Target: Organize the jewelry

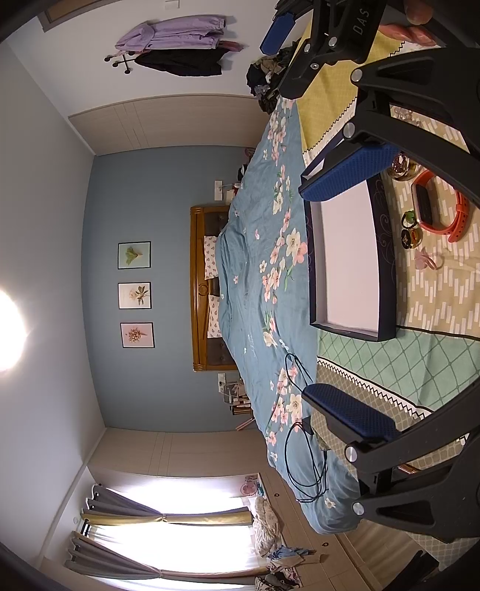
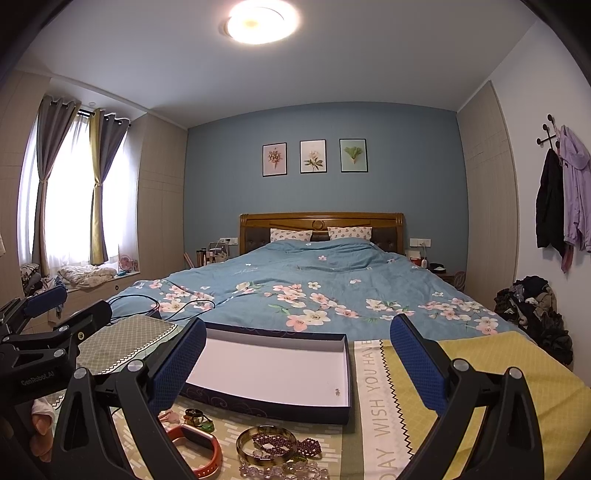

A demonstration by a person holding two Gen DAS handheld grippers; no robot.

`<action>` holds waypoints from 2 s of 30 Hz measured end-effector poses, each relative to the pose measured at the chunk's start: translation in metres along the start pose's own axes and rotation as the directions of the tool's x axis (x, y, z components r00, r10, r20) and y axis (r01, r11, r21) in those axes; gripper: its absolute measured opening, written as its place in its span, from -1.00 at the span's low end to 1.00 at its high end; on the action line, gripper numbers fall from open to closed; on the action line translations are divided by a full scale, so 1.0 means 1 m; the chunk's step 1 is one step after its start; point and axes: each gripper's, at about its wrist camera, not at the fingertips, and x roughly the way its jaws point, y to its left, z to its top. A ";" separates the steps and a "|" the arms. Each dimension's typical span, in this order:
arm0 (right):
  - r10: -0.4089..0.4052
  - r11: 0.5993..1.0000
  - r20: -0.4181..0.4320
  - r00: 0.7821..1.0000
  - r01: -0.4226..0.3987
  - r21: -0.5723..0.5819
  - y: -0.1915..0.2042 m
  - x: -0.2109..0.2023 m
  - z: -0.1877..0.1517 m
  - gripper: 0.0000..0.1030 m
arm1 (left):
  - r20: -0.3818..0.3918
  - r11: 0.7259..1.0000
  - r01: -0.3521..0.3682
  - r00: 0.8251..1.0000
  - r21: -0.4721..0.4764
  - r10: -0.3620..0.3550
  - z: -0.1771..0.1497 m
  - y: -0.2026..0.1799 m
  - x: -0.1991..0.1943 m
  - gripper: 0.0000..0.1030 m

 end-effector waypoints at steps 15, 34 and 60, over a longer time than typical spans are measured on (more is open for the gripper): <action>0.000 1.000 -0.008 1.000 0.000 0.007 -0.002 -0.001 0.002 0.87 | -0.003 1.000 0.001 1.000 -0.002 -0.001 -0.002 0.000 -0.001 0.89; 0.000 1.000 -0.012 1.000 0.000 0.008 -0.003 -0.001 0.003 0.87 | -0.005 1.000 0.003 1.000 -0.004 -0.003 -0.003 0.000 0.000 0.89; 0.009 1.000 -0.037 0.999 -0.009 0.017 -0.008 0.003 0.003 0.87 | -0.044 1.000 0.014 0.999 -0.008 -0.015 -0.007 0.004 0.005 0.89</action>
